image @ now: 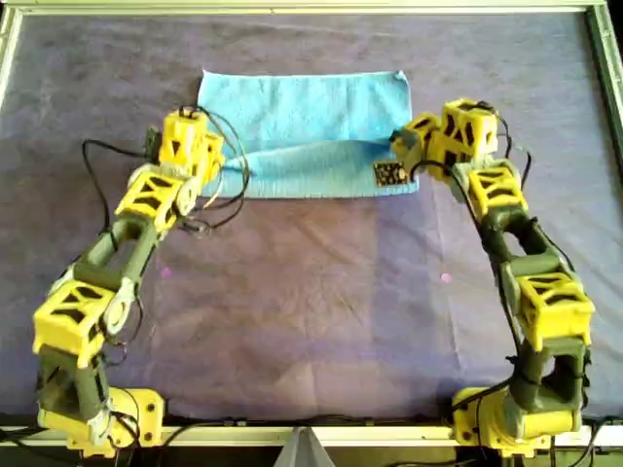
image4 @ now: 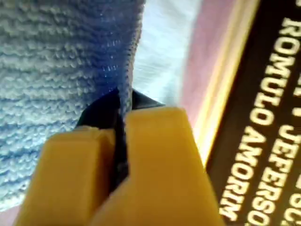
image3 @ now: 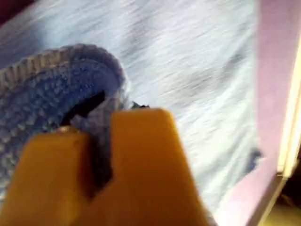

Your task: Fold a cloth

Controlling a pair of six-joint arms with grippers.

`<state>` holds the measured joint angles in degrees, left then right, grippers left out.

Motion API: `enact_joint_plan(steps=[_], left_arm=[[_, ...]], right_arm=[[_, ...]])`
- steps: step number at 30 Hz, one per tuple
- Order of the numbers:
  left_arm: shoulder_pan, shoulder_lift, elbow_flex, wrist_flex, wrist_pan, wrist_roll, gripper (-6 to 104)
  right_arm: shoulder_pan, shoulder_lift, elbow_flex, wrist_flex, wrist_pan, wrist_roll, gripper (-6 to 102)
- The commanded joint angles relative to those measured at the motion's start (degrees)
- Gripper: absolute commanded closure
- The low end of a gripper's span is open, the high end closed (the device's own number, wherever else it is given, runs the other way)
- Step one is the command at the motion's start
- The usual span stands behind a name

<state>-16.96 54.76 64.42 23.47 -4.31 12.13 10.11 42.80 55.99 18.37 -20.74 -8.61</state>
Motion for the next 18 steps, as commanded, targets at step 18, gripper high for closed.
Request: enact_joint_plan(steps=[18], left_arm=[[5.6, -23.9, -47.4, -1.2, 0.6, 5.9, 95]], right_arm=[[-0.6, -24.3, -48.6, -3.5, -0.4, 0.26, 96]])
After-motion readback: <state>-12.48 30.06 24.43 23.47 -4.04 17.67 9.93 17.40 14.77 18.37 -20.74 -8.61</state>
